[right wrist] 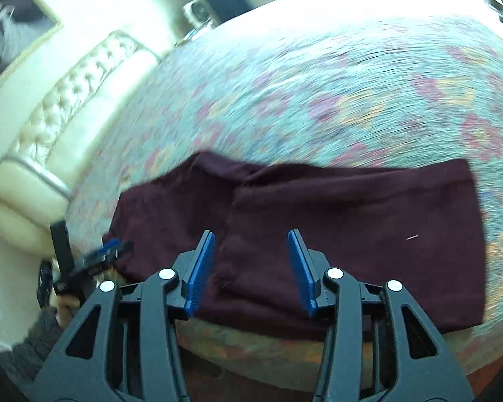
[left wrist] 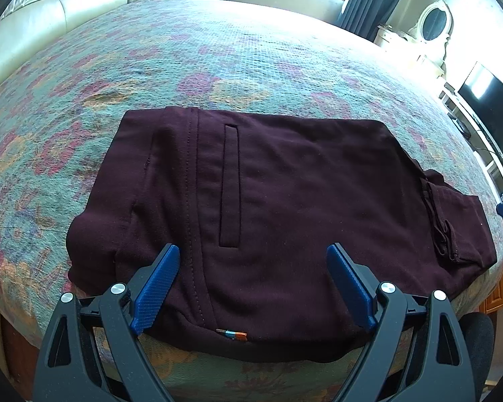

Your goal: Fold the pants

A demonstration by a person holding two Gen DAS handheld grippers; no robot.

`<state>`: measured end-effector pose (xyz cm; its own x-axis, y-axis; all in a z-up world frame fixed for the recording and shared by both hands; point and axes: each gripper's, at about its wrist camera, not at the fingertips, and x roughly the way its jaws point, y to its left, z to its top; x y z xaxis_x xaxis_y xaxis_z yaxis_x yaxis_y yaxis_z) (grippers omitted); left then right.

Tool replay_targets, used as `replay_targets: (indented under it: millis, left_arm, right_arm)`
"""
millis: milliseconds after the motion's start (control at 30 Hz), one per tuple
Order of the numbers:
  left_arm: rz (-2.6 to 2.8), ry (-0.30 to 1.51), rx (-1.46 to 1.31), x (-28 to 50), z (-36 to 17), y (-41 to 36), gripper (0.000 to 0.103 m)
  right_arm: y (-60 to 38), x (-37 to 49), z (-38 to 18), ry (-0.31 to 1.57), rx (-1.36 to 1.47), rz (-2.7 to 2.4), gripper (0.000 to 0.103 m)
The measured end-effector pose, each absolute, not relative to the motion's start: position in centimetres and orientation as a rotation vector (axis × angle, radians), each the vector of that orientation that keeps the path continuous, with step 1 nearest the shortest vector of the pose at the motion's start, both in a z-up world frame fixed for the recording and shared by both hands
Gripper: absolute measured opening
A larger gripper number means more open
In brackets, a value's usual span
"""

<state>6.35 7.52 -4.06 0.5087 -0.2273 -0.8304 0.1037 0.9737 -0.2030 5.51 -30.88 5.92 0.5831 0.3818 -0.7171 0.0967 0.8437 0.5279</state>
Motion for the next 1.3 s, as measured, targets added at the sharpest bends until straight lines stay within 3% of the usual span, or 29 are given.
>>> replay_targets:
  millis: [133,267,300,333,433,833,967,1133,1300]
  left_arm:
    - [-0.198,1.017,-0.153,6.4,-4.0,7.8,0.088]
    - [-0.197,1.015,-0.154,6.5,-4.0,7.7,0.088]
    - [-0.197,1.015,-0.153,6.5,-4.0,7.7,0.088]
    - [-0.196,1.014,-0.153,6.4,-4.1,7.7,0.088]
    - [-0.195,1.011,-0.141,6.4,-4.1,7.5,0.088]
    - [-0.21,1.014,-0.151,6.4,-4.1,7.8,0.088]
    - [-0.206,1.013,-0.145,6.4,-4.1,7.7,0.088]
    - [-0.205,1.01,-0.14,6.3,-4.1,7.7,0.088]
    - [-0.236,1.023,-0.185,6.3,-3.2,8.4,0.088]
  right_arm:
    - [-41.2,6.4,2.8,0.967,0.682,-0.033,0.045]
    - [-43.7,8.0,-1.7,1.045,0.805,0.011,0.045]
    - [-43.5,8.3,-2.5,1.061,0.815,0.021,0.041]
    - [-43.3,8.8,-3.3,1.078,0.808,0.029,0.027]
    - [-43.5,9.1,-4.1,1.087,0.837,0.023,0.018]
    - [-44.4,1.9,-4.7,1.056,1.03,0.128,0.025]
    - [-44.2,-1.8,-4.6,1.068,1.028,0.16,0.025]
    - [-43.8,-1.9,-4.8,1.085,0.969,0.098,0.017]
    - [-43.5,-1.7,-3.1,1.074,0.92,0.033,0.022]
